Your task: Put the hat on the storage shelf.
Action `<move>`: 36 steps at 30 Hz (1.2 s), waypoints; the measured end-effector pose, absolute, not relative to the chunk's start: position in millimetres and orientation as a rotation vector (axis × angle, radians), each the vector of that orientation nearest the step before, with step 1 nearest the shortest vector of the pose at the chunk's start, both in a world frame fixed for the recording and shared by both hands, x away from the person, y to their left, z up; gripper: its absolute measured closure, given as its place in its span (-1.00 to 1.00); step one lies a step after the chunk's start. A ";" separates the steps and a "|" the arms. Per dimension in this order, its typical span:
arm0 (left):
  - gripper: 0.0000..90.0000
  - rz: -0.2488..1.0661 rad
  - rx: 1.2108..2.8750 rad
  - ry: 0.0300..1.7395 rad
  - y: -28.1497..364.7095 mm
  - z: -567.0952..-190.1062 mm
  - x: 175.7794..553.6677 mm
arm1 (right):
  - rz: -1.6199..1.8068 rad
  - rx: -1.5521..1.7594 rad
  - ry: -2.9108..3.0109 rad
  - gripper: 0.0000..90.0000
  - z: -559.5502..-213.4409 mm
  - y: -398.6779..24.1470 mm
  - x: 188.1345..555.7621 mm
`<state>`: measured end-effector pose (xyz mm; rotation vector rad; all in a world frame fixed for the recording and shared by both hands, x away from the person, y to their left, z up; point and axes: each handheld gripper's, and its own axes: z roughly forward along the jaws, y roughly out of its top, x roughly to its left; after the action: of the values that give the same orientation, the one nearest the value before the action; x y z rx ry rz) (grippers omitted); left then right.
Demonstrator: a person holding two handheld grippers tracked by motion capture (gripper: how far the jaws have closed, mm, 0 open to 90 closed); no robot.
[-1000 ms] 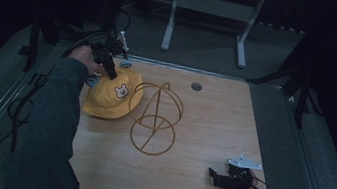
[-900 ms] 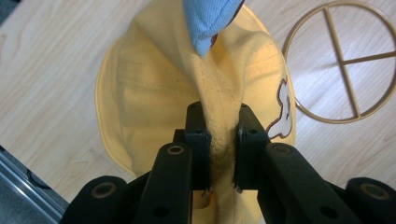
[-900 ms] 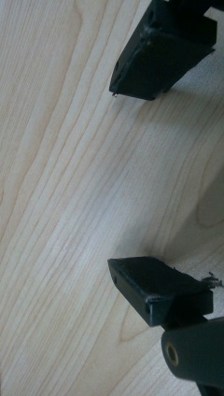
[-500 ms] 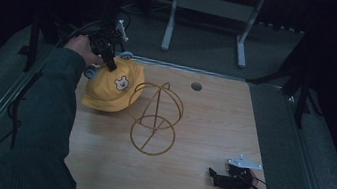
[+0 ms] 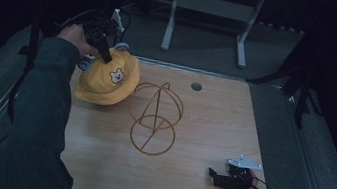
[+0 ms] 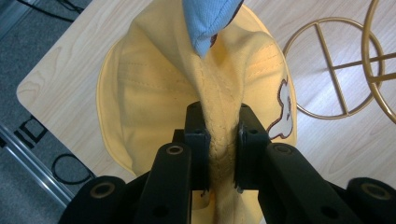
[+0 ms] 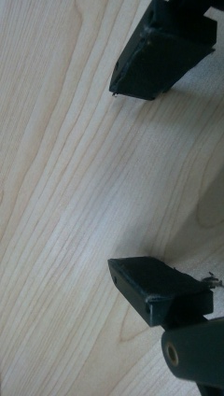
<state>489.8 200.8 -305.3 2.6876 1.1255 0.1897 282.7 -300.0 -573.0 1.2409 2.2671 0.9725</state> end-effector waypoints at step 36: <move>0.74 0.225 2.664 0.941 211.7 -247.3 454.7 | 0.973 1.243 2.269 -0.70 -572.9 -300.0 282.8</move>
<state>454.7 211.7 -247.3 2.6642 0.9414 0.2253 282.8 -300.0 -572.9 1.2427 2.2687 0.9730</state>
